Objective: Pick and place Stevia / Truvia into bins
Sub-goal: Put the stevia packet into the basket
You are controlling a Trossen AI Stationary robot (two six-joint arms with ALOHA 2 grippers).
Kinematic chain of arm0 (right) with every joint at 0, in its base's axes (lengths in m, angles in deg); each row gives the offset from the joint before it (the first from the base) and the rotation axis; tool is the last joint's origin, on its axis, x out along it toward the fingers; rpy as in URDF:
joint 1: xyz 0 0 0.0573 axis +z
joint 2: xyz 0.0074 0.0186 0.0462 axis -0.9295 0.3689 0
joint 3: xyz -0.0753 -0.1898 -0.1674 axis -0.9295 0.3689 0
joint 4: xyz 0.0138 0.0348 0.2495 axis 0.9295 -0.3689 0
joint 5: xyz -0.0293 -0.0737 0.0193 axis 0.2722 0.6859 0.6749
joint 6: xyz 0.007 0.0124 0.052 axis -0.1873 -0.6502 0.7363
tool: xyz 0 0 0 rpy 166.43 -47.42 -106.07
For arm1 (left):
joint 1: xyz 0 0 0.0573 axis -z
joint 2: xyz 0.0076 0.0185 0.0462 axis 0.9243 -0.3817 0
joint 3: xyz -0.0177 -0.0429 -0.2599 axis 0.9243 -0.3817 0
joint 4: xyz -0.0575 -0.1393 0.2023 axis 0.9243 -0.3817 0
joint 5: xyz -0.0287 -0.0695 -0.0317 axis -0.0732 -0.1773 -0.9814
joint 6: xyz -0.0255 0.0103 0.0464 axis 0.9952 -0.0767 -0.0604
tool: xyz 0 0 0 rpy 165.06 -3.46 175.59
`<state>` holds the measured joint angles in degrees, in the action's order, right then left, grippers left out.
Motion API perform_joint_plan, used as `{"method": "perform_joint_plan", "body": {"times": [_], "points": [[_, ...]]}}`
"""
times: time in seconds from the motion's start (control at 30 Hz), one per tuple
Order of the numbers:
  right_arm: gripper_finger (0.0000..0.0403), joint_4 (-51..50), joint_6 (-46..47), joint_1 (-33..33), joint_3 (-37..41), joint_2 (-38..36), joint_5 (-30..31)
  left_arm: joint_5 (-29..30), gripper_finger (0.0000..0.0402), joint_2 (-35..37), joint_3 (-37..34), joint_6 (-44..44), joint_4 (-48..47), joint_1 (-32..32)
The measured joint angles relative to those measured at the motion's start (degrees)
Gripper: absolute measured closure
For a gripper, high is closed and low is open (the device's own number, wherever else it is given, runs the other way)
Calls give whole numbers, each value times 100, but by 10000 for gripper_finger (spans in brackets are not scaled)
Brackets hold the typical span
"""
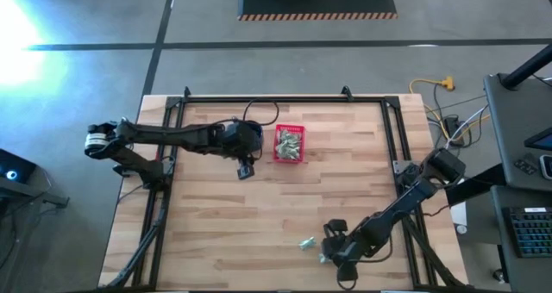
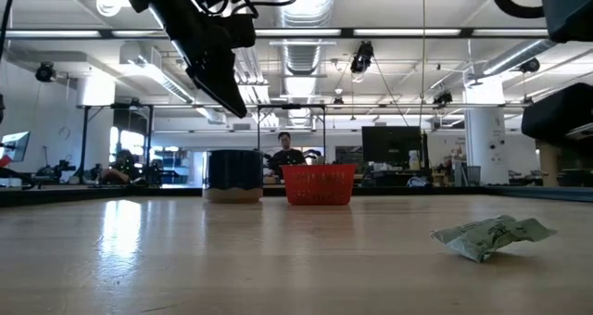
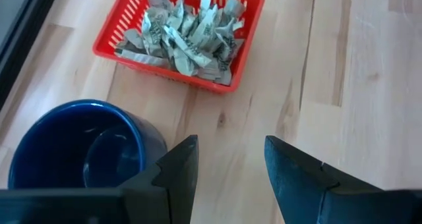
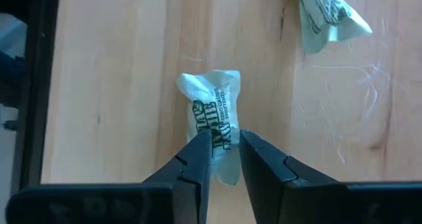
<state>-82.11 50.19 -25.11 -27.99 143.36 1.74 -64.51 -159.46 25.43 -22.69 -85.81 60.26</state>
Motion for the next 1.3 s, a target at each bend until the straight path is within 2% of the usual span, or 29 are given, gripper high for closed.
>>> {"method": "perform_joint_plan", "body": {"times": [0.23,0.43,0.53,0.63,0.77,0.87,1.1,1.2,1.3], "points": [[333,-36,57,11,-40,91,-68,2,244,0,-4,4,40,30],[386,-80,88,9,-31,60,-65,8,244,0,-4,4,50,30],[392,-76,112,9,-31,49,-75,2,244,0,-4,5,78,33],[394,-92,177,2,-25,5,26,-323,244,0,-4,-3,126,68],[395,-120,301,-10,-22,-149,487,-1002,244,0,-12,-54,526,197],[395,-246,402,-65,-22,-316,1004,-1274,244,0,-45,-210,836,361],[395,-506,138,-441,-22,-777,1982,-1426,244,0,-67,-461,1078,615],[395,-485,-205,-793,-22,-887,2413,-1523,244,0,-75,-461,1075,653],[395,-480,-446,-1296,-24,-915,2569,-1587,244,0,-76,-459,1063,670]]}}
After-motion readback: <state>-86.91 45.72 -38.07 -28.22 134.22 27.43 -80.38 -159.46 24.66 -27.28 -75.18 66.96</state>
